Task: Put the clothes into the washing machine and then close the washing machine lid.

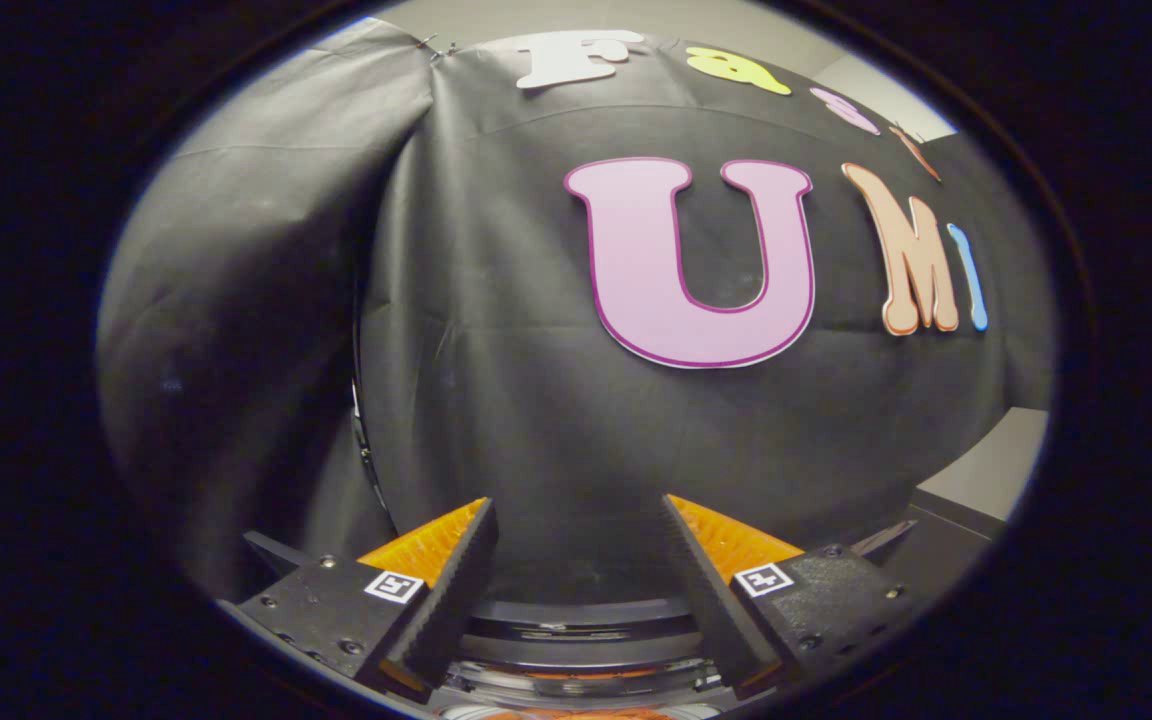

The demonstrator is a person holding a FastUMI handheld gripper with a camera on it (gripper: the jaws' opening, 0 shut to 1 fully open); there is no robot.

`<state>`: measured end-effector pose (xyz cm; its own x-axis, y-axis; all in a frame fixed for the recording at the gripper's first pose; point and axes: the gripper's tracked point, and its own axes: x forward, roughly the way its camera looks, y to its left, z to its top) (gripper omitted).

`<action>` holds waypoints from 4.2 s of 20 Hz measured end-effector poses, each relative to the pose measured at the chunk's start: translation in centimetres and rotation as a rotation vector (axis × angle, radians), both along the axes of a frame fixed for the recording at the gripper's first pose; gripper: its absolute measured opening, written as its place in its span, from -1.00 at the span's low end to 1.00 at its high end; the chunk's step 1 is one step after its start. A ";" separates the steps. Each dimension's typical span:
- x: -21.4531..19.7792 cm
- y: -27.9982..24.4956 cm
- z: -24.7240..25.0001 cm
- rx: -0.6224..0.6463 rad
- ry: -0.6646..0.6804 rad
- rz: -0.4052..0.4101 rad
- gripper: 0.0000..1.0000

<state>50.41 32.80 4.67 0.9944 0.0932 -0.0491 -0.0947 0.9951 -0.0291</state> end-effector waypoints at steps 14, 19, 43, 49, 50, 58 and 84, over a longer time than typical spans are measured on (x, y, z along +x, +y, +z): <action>-4.5 -0.4 -0.4 -0.001 -0.011 0.000 0.94; -6.4 -0.3 -0.6 0.002 -0.057 0.009 0.94; -11.1 -0.4 -1.8 0.008 -0.095 0.011 0.93; -15.4 -0.9 -5.9 0.024 -0.057 0.000 0.93; -15.8 -0.7 -6.2 0.035 -0.050 0.012 0.93; -17.5 -2.2 -9.8 0.080 0.084 -0.017 0.94; -26.3 -7.6 -10.0 -0.071 0.098 0.007 0.99</action>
<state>24.06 25.22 -5.35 0.9839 0.0927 -0.1529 -0.1072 0.9901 -0.0901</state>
